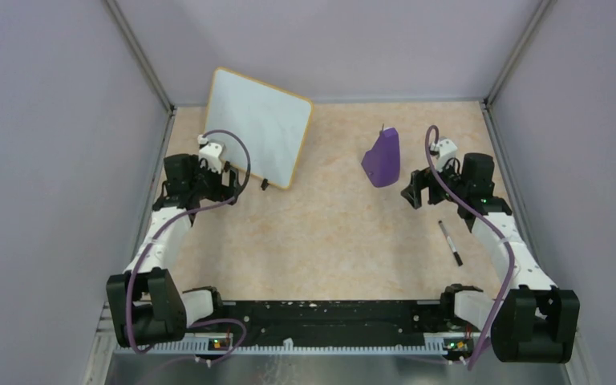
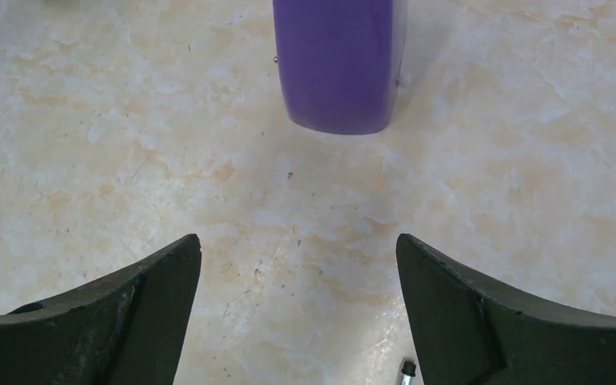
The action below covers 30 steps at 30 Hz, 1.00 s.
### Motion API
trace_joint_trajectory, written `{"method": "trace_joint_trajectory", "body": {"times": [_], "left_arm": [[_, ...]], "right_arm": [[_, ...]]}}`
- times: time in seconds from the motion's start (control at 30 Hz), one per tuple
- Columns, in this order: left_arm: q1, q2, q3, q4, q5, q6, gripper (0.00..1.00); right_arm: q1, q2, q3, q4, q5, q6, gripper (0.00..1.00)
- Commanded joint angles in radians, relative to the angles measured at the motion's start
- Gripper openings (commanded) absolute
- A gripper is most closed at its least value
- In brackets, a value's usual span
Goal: Write a sentence on the whiteboard
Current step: Adjust the whiteboard at the corner of the board.
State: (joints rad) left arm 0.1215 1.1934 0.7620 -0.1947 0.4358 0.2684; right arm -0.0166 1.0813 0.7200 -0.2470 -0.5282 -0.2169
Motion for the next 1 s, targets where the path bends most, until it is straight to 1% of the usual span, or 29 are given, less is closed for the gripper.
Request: {"method": "trace_joint_trajectory", "body": {"times": [0.0, 0.1, 0.27, 0.37, 0.6, 0.67, 0.77, 0.87, 0.97], "left_arm": [[-0.027, 0.007, -0.007, 0.045, 0.002, 0.044, 0.99], [-0.054, 0.049, -0.003, 0.046, 0.026, 0.084, 0.99], [-0.115, 0.165, 0.024, 0.067, -0.020, 0.097, 0.99], [-0.158, 0.214, 0.027, 0.105, -0.025, 0.100, 0.99], [-0.209, 0.333, 0.048, 0.186, 0.000, 0.108, 0.99], [-0.225, 0.359, 0.050, 0.238, -0.001, 0.118, 0.99], [-0.240, 0.406, 0.074, 0.274, -0.012, 0.128, 0.99], [-0.242, 0.476, 0.125, 0.262, -0.022, 0.132, 0.99], [-0.253, 0.506, 0.155, 0.255, -0.034, 0.146, 0.99]], "right_arm": [[0.010, -0.015, 0.014, 0.029, -0.020, -0.017, 0.88], [0.010, -0.015, 0.012, 0.030, -0.026, -0.018, 0.88], [0.010, -0.011, 0.012, 0.020, -0.039, -0.023, 0.88], [0.011, -0.005, 0.012, 0.013, -0.051, -0.028, 0.88], [0.011, 0.003, 0.016, 0.005, -0.052, -0.035, 0.88], [0.010, 0.004, 0.017, 0.006, -0.052, -0.035, 0.88], [0.010, 0.010, 0.019, 0.002, -0.054, -0.035, 0.88], [0.010, 0.010, 0.022, -0.003, -0.055, -0.038, 0.88], [0.010, 0.006, 0.021, -0.002, -0.053, -0.039, 0.88]]}}
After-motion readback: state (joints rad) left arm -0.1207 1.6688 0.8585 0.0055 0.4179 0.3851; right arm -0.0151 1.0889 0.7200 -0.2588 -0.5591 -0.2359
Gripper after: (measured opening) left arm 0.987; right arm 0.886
